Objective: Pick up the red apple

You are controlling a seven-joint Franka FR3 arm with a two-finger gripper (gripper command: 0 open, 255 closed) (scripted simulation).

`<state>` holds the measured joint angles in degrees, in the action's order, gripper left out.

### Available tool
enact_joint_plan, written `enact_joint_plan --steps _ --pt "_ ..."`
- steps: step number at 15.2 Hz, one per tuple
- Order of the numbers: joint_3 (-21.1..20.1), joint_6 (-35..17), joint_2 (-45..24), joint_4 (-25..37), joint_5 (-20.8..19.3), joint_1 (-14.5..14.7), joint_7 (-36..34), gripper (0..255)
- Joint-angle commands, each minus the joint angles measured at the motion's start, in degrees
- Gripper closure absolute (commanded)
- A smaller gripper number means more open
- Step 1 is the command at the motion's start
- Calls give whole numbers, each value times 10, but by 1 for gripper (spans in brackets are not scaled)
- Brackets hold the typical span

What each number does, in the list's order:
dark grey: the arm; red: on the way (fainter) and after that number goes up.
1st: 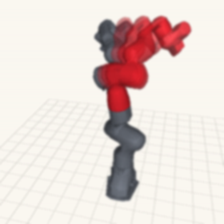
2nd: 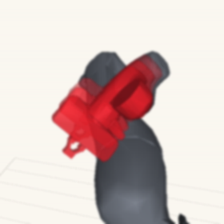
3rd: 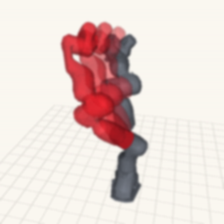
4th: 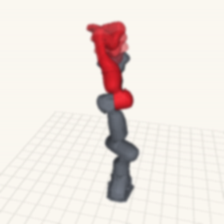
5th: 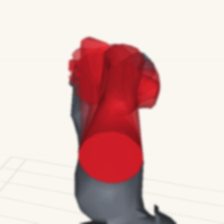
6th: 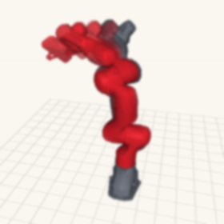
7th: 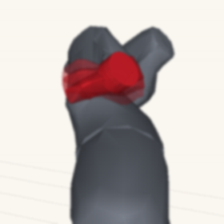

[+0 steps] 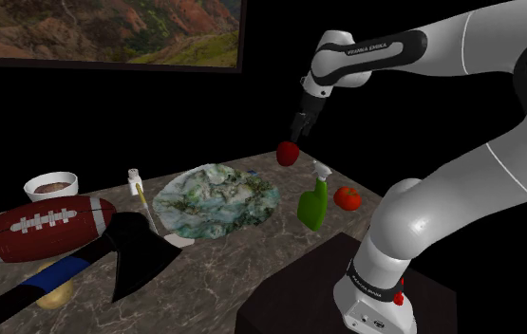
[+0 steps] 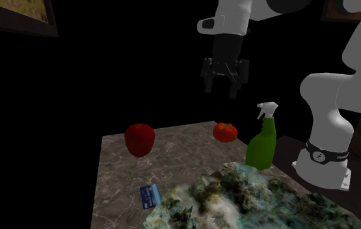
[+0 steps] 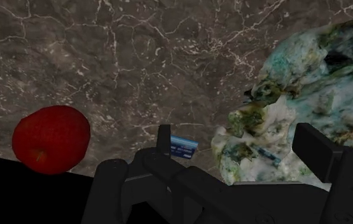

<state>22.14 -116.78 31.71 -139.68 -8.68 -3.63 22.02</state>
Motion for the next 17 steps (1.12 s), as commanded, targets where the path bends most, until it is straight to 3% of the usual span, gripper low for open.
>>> enact_joint_plan --steps 1,5,9,14,17 --pt "29 -39 -29 6 2 1 33 0" --pt "88 -108 -97 32 30 16 101 0" --pt "150 -165 -177 72 94 43 189 0" --pt "218 -203 -302 145 247 71 339 0" --pt "225 -198 -388 205 363 52 438 0"
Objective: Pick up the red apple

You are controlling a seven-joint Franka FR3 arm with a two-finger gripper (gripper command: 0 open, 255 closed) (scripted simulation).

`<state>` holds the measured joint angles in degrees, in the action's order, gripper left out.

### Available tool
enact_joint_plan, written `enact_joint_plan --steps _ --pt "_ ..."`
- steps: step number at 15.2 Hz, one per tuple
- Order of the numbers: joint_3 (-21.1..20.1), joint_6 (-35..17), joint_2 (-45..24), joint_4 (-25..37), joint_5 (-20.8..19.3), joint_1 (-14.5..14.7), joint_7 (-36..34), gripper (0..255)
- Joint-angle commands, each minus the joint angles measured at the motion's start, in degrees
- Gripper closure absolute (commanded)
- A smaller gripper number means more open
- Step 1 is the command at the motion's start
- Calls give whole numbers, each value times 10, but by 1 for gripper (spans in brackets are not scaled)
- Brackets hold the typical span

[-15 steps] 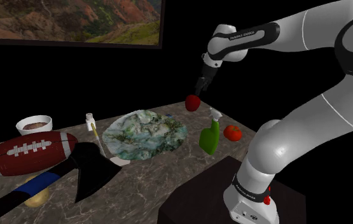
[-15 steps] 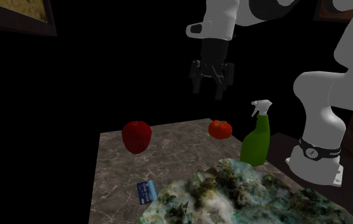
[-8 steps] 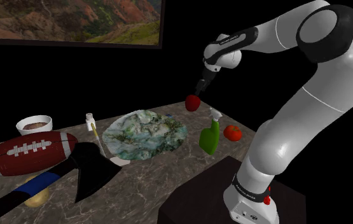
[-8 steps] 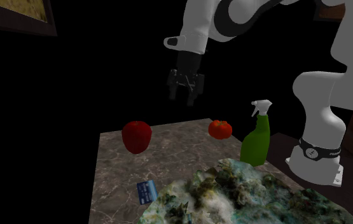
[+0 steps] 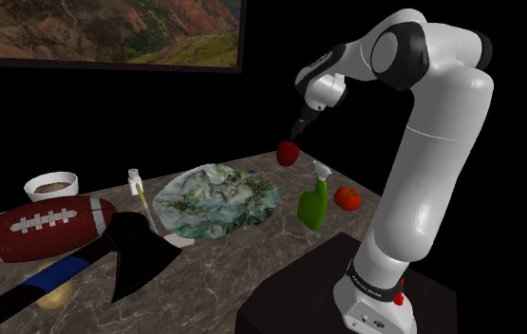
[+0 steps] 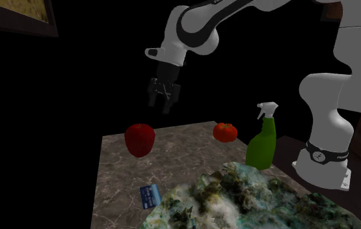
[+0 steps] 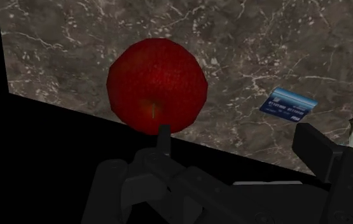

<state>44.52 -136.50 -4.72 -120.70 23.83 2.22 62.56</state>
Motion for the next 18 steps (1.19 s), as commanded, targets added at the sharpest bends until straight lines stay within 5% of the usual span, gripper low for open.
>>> enact_joint_plan --steps 1,5,15,16,18 --pt "-3 4 -52 37 73 -20 61 0" --pt "-36 30 -151 129 182 -89 145 0" --pt "-60 -2 -183 115 227 -106 185 0" --pt "-60 -2 -181 114 227 -105 184 255" --pt "-60 -2 -181 114 226 -105 184 255"
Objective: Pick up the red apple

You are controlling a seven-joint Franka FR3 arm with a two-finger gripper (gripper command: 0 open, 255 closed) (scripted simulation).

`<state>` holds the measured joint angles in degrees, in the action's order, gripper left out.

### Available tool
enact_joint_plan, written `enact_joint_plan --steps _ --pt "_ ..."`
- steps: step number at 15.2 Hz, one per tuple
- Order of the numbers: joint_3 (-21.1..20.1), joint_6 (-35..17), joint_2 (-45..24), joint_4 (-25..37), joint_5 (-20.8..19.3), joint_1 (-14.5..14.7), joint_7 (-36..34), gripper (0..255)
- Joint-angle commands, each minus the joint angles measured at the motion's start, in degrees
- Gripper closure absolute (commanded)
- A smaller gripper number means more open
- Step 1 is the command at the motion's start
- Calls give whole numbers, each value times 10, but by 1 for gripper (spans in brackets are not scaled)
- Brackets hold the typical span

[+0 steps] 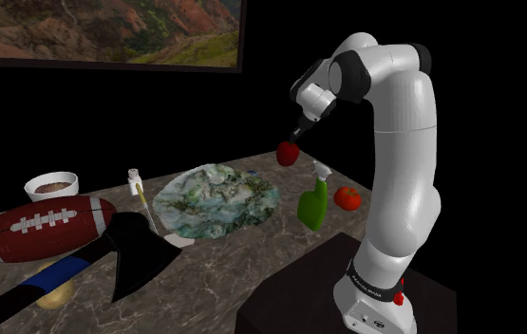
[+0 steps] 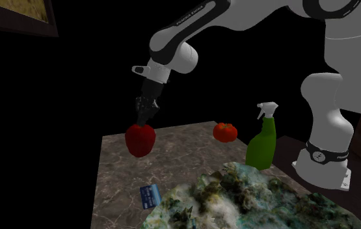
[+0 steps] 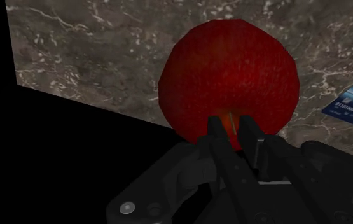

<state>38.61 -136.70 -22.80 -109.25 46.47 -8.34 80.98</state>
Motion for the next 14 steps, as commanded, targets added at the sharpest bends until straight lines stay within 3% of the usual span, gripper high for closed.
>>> enact_joint_plan --steps 1,7,14 --pt "0 0 0 -1 0 0 0 255" --pt "-1 0 -2 0 1 -1 1 255" --pt "20 30 28 13 -42 14 -37 255"
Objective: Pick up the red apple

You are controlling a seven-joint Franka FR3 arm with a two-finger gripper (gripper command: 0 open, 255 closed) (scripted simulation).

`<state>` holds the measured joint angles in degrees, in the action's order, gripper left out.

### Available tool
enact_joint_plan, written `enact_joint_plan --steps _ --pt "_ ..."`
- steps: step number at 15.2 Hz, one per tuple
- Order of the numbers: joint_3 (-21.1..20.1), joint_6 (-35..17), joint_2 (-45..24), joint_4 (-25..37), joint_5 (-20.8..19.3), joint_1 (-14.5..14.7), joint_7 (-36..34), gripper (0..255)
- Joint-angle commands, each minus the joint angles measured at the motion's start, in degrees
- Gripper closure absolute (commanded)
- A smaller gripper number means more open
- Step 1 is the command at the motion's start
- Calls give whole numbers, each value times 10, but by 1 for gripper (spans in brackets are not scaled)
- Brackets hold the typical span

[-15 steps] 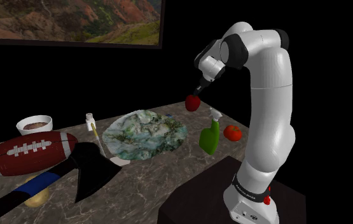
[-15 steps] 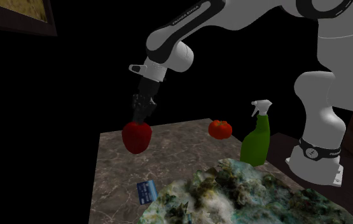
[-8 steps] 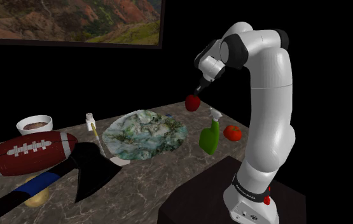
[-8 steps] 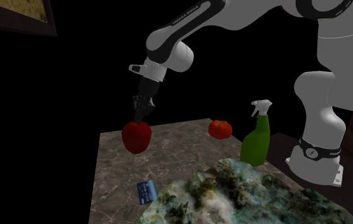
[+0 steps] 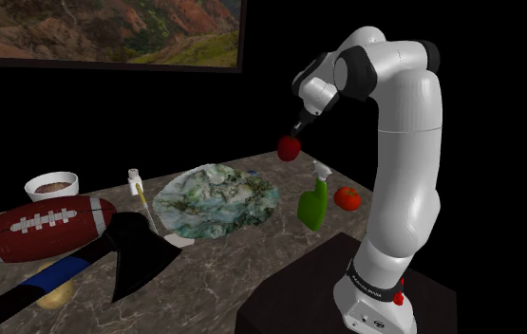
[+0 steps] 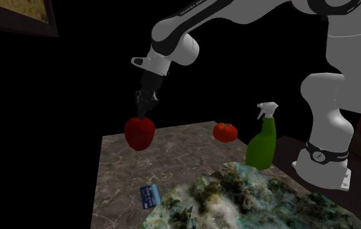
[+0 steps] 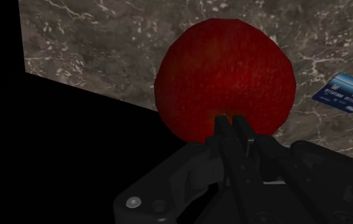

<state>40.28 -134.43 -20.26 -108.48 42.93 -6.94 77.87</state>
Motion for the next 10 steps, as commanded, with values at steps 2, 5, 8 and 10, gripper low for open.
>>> enact_joint_plan --steps 2,5,8,10 --pt "8 16 11 10 -18 4 -16 255" --pt "16 30 22 18 -35 9 -31 255" --pt "22 44 33 28 -51 14 -45 255" --pt "22 45 33 29 -52 14 -46 255"
